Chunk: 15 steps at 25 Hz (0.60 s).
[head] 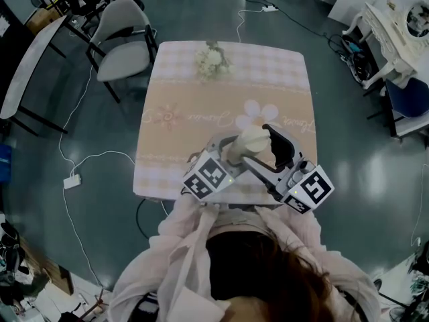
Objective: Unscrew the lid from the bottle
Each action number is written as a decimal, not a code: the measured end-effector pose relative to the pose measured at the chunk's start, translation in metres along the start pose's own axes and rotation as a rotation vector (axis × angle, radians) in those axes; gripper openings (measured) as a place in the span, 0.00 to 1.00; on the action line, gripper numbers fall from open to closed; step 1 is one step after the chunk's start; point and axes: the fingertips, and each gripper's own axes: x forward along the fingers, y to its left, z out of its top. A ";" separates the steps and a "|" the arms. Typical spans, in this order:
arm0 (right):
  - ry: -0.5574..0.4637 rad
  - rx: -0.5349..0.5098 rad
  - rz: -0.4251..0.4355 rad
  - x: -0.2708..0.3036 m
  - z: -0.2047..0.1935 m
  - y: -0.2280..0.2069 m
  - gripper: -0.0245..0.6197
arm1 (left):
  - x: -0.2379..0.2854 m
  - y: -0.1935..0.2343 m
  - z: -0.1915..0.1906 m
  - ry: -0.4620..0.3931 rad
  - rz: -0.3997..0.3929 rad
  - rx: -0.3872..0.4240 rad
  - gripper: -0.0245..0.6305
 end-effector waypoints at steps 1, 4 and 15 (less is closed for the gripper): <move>0.004 -0.014 0.001 0.001 0.000 0.000 0.57 | 0.001 -0.001 -0.001 0.005 -0.006 0.006 0.52; 0.007 -0.035 0.059 0.000 0.000 0.002 0.49 | 0.003 -0.008 -0.006 0.005 -0.042 0.006 0.52; -0.024 -0.017 0.405 -0.015 0.005 0.023 0.49 | -0.005 -0.038 0.006 -0.057 -0.245 0.050 0.52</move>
